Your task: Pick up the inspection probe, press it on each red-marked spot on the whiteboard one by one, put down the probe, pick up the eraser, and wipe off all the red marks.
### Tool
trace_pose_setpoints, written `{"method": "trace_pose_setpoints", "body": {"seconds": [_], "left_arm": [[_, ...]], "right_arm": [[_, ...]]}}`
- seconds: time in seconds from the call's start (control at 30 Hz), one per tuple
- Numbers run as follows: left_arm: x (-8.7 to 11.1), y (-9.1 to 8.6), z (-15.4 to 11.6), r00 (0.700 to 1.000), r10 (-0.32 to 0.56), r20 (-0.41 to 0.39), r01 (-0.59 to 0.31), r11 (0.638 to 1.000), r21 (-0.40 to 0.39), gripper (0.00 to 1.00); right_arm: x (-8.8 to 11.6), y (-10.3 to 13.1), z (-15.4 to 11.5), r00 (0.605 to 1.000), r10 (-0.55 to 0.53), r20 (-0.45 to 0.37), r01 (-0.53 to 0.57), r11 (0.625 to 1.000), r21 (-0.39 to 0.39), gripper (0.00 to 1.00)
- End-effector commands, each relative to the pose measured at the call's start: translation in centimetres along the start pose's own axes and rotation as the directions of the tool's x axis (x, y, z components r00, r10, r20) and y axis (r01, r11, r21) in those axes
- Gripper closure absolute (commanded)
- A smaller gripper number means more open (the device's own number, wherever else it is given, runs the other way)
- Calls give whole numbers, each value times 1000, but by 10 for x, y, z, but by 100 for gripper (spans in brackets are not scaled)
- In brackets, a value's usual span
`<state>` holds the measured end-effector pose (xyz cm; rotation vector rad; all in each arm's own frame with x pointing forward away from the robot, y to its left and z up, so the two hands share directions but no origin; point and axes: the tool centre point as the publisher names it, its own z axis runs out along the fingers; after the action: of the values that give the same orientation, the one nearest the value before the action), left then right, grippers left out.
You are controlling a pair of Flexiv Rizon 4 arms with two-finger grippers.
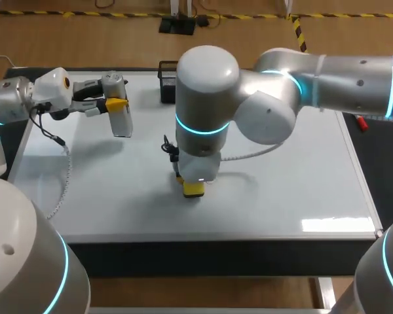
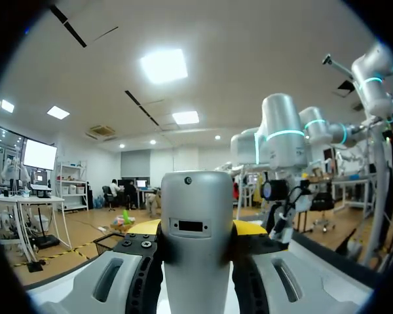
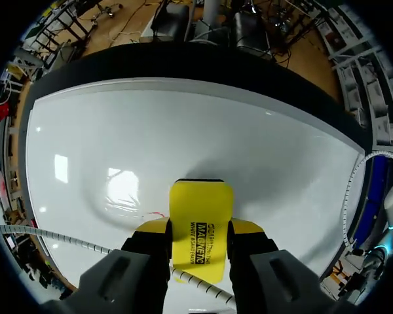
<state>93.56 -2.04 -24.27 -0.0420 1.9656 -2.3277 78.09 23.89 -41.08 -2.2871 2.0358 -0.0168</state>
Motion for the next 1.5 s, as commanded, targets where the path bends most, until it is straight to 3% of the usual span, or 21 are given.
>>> {"method": "trace_pose_setpoints", "body": {"seconds": [0.03,0.4,1.23,1.5], "left_arm": [[0,-1,0,1000,1,-1,-1,1000,0,100],[0,-1,0,1000,1,-1,-1,1000,0,100],[0,-1,0,1000,1,-1,-1,1000,0,100],[0,-1,0,1000,1,-1,-1,1000,0,100]], "right_arm": [[-5,-3,6,1000,-2,-17,2,1000,-8,100],[13,-1,14,999,21,-49,-21,1000,-14,100],[89,-3,22,980,151,-129,-154,988,-16,100],[101,-4,19,976,167,-143,-170,985,-9,100]]}}
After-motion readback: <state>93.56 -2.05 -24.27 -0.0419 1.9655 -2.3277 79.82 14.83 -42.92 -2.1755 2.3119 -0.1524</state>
